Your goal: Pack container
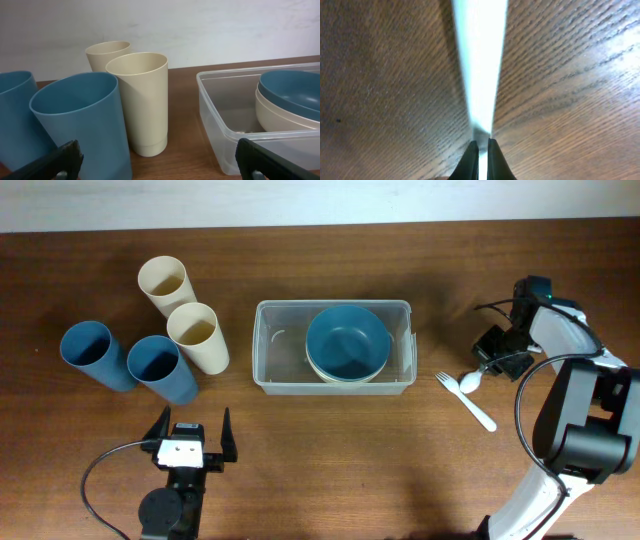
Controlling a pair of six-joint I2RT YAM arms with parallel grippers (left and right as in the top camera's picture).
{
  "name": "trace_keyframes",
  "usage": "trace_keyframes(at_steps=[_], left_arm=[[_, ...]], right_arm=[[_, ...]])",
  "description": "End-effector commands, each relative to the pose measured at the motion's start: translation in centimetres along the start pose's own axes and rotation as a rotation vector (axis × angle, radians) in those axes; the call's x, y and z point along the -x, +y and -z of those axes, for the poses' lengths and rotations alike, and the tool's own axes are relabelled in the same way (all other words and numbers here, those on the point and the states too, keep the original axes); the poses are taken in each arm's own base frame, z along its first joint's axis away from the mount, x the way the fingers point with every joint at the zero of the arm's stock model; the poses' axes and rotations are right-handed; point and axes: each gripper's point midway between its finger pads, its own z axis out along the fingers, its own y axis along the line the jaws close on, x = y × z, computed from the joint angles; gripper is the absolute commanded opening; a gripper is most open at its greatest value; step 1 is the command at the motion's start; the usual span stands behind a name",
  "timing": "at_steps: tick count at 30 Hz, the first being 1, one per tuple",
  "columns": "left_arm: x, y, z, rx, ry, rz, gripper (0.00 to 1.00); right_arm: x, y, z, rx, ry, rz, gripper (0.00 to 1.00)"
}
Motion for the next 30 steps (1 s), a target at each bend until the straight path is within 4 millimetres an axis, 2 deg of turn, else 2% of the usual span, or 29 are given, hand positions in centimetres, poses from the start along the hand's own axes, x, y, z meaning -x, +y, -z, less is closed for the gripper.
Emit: trace_keyframes(at_steps=[1,8,10,13,15,16,22,30], left_arm=[[0.0,0.2,0.0,0.009,-0.003,-0.012,1.0],[0.0,0.2,0.0,0.009,-0.003,-0.012,1.0],[0.0,0.2,0.0,0.009,-0.003,-0.012,0.99],[0.0,0.2,0.0,0.009,-0.003,-0.012,0.99],[0.0,0.2,0.0,0.009,-0.003,-0.012,0.99],[0.0,0.2,0.0,0.009,-0.003,-0.012,1.0],[0.0,0.2,0.0,0.009,-0.003,-0.012,1.0],[0.0,0.2,0.0,0.009,-0.003,-0.012,1.0]], right_arm=[[0.8,-0.1,0.0,-0.017,-0.011,0.033,0.04],[1.1,-0.4,0.3,-0.038,-0.022,0.06,0.04],[1.4,-0.7,0.3,-0.048,-0.033,0.058,0.17],[2.2,-1.3,0.4,-0.058,-0.054,0.042,0.44],[2.9,-1.9,0.5,-0.07,-0.078,0.031,0.55],[3.3,-2.2,0.6,-0.077,-0.091,0.026,0.57],[5.3,-2.5,0.5,-0.066,-0.152,0.048,0.59],[6.4,-1.9,-0.7,-0.046,-0.178,0.059,0.55]])
